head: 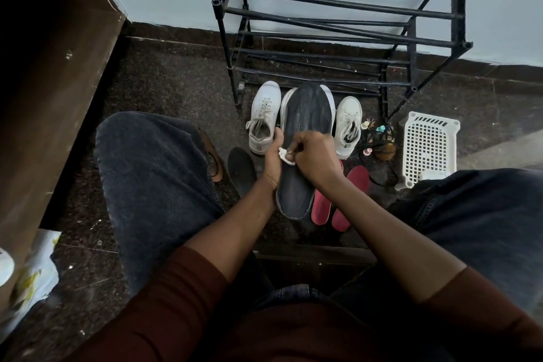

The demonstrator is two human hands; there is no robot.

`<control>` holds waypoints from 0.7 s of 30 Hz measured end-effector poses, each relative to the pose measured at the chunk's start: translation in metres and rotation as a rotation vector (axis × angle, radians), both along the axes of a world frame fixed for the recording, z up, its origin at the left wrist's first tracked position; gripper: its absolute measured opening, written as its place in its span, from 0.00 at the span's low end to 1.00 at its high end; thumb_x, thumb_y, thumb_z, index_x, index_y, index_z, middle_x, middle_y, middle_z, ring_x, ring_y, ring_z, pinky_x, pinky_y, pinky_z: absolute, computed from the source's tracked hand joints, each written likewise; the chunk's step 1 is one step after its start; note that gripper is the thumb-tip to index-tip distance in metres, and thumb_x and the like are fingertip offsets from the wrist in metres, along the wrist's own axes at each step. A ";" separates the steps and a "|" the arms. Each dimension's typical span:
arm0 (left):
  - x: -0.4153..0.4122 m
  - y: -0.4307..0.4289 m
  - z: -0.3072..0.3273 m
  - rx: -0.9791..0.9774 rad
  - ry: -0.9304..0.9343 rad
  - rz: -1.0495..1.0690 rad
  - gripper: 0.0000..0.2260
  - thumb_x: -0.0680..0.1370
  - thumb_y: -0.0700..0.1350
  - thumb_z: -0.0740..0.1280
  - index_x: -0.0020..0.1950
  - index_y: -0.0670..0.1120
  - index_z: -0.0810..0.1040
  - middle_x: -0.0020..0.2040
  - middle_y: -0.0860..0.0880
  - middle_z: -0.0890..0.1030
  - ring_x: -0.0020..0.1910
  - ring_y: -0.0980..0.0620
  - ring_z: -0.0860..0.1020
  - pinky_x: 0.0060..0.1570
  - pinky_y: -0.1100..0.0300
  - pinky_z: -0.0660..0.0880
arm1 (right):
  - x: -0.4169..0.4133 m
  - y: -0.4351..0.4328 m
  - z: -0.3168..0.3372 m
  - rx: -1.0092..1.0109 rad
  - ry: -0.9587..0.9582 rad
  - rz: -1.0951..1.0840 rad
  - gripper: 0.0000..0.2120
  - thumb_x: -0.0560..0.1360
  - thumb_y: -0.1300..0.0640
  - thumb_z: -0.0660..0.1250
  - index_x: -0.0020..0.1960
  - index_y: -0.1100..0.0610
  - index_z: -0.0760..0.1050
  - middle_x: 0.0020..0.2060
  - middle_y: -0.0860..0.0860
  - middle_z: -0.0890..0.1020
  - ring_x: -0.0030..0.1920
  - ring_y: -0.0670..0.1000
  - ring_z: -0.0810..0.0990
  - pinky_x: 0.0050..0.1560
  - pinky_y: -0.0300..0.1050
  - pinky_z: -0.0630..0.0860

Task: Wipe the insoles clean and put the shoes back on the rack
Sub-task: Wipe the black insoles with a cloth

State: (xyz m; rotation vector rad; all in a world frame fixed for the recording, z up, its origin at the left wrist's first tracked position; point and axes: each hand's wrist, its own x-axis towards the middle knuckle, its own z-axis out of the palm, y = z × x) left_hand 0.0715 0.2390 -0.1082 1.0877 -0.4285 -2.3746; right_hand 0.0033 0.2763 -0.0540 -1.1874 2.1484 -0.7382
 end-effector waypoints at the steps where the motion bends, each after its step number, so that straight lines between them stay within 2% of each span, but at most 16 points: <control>1: -0.002 0.002 0.002 0.046 0.029 0.024 0.30 0.83 0.55 0.48 0.38 0.40 0.82 0.37 0.42 0.81 0.40 0.50 0.82 0.44 0.61 0.79 | -0.002 -0.005 -0.001 -0.004 0.028 -0.011 0.02 0.65 0.67 0.72 0.37 0.62 0.80 0.36 0.55 0.83 0.40 0.56 0.80 0.48 0.52 0.76; 3: -0.007 0.004 0.006 0.119 0.082 0.080 0.24 0.83 0.54 0.48 0.46 0.40 0.78 0.44 0.42 0.78 0.46 0.49 0.78 0.52 0.58 0.74 | -0.009 -0.013 -0.002 -0.016 0.024 -0.053 0.02 0.66 0.66 0.72 0.38 0.61 0.80 0.37 0.57 0.83 0.40 0.55 0.80 0.44 0.49 0.77; 7: -0.008 -0.005 0.014 0.065 0.194 0.032 0.27 0.82 0.55 0.51 0.48 0.37 0.82 0.45 0.40 0.83 0.47 0.46 0.82 0.55 0.55 0.76 | -0.022 -0.014 0.005 -0.121 -0.190 -0.228 0.06 0.66 0.64 0.74 0.36 0.55 0.79 0.30 0.49 0.80 0.30 0.39 0.75 0.33 0.32 0.69; 9: -0.006 -0.013 0.015 0.048 0.216 -0.008 0.27 0.81 0.56 0.51 0.51 0.37 0.81 0.47 0.40 0.83 0.47 0.45 0.82 0.55 0.54 0.77 | -0.025 -0.008 0.008 -0.181 -0.247 -0.316 0.08 0.66 0.63 0.74 0.35 0.52 0.78 0.28 0.44 0.77 0.28 0.37 0.73 0.31 0.29 0.68; 13: -0.003 -0.024 0.009 0.031 0.209 -0.005 0.27 0.82 0.58 0.49 0.57 0.39 0.78 0.49 0.41 0.83 0.48 0.45 0.81 0.55 0.53 0.76 | -0.025 0.006 0.005 -0.142 -0.201 -0.402 0.08 0.65 0.59 0.75 0.32 0.51 0.78 0.29 0.45 0.77 0.30 0.41 0.71 0.33 0.33 0.67; 17: -0.006 -0.027 0.009 -0.021 0.129 0.008 0.24 0.82 0.55 0.50 0.56 0.39 0.77 0.49 0.41 0.82 0.48 0.45 0.81 0.55 0.52 0.75 | -0.020 0.011 -0.003 -0.007 -0.568 -0.434 0.11 0.68 0.66 0.72 0.31 0.56 0.76 0.28 0.53 0.75 0.31 0.49 0.71 0.34 0.42 0.67; 21: -0.003 -0.029 0.006 -0.005 0.110 0.054 0.25 0.82 0.51 0.50 0.45 0.39 0.84 0.44 0.42 0.84 0.44 0.47 0.83 0.50 0.56 0.78 | -0.023 0.013 -0.001 0.048 -0.771 -0.467 0.11 0.70 0.70 0.68 0.32 0.60 0.75 0.26 0.53 0.74 0.27 0.48 0.71 0.25 0.37 0.68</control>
